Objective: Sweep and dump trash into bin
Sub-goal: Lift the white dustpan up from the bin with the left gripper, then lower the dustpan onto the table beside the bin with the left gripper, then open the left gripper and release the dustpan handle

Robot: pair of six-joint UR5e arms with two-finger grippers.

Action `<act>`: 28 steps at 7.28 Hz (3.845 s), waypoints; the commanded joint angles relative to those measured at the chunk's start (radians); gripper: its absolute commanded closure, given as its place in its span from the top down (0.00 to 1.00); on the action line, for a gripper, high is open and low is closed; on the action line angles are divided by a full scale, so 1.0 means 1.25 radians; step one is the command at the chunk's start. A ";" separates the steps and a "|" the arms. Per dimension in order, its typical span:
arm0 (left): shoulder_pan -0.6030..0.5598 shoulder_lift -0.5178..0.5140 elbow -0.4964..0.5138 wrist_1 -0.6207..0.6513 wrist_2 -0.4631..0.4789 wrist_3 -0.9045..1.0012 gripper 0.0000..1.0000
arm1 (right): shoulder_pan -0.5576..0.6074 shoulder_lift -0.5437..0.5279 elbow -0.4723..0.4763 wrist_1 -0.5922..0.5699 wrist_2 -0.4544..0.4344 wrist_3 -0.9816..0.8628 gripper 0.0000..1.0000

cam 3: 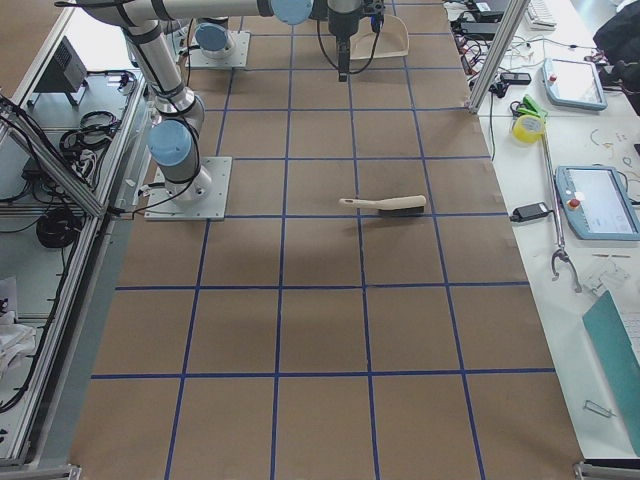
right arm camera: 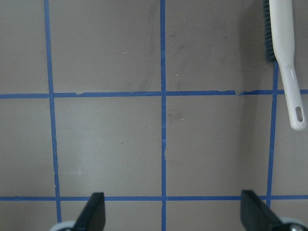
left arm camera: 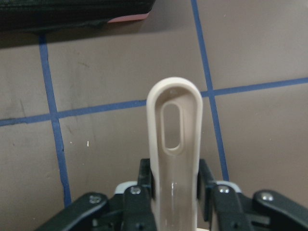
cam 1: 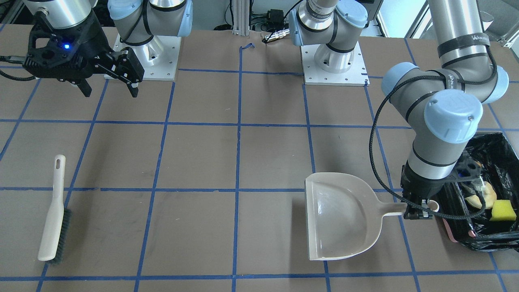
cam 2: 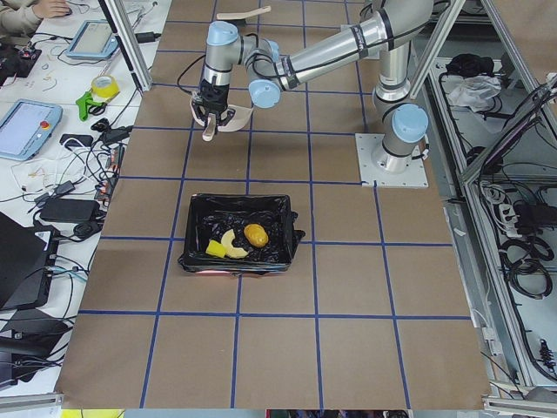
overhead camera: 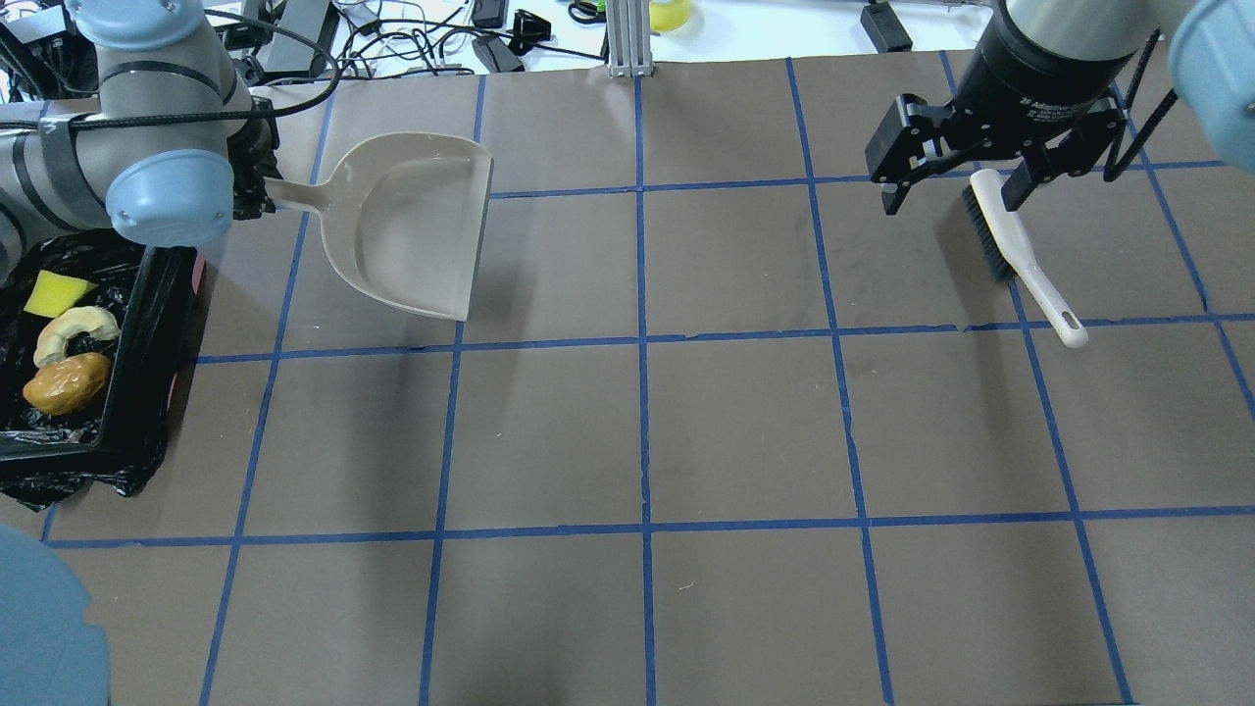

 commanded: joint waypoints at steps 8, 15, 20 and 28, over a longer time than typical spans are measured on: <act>0.013 -0.110 0.050 -0.031 -0.038 -0.049 0.00 | 0.001 0.000 0.001 0.000 0.003 0.001 1.00; 0.013 -0.136 0.051 -0.030 -0.039 -0.051 0.00 | 0.001 -0.001 0.010 0.000 0.004 0.001 1.00; 0.013 -0.137 0.050 -0.030 -0.035 -0.051 0.60 | 0.001 -0.001 0.011 -0.001 0.004 0.001 1.00; 0.001 0.004 0.072 -0.079 -0.139 0.267 0.74 | 0.000 0.000 0.011 0.000 0.003 0.000 1.00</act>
